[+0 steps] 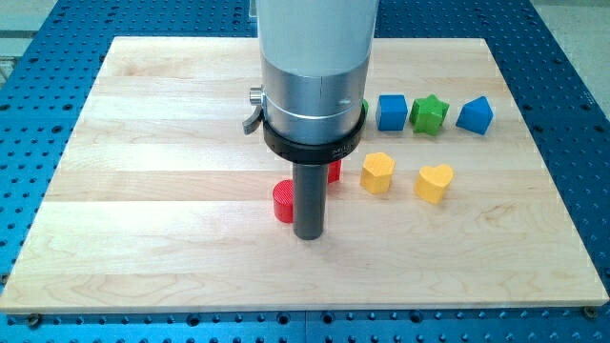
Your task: Push the red star towards the top left corner
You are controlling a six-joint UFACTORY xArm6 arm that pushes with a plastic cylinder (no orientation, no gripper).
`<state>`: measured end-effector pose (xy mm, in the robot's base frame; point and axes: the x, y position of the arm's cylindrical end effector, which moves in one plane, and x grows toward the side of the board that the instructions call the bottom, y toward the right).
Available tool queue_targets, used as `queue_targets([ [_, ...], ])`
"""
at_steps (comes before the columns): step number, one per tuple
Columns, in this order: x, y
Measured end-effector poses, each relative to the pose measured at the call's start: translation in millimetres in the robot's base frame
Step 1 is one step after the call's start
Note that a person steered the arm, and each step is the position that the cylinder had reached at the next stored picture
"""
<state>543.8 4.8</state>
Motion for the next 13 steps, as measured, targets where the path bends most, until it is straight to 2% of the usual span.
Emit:
queue_targets([
  [4, -16, -21],
  [6, -23, 28],
  [8, -65, 29],
  [9, -85, 9],
  [10, -127, -62],
  [11, -145, -51],
  [12, -133, -39],
  [13, -147, -46],
])
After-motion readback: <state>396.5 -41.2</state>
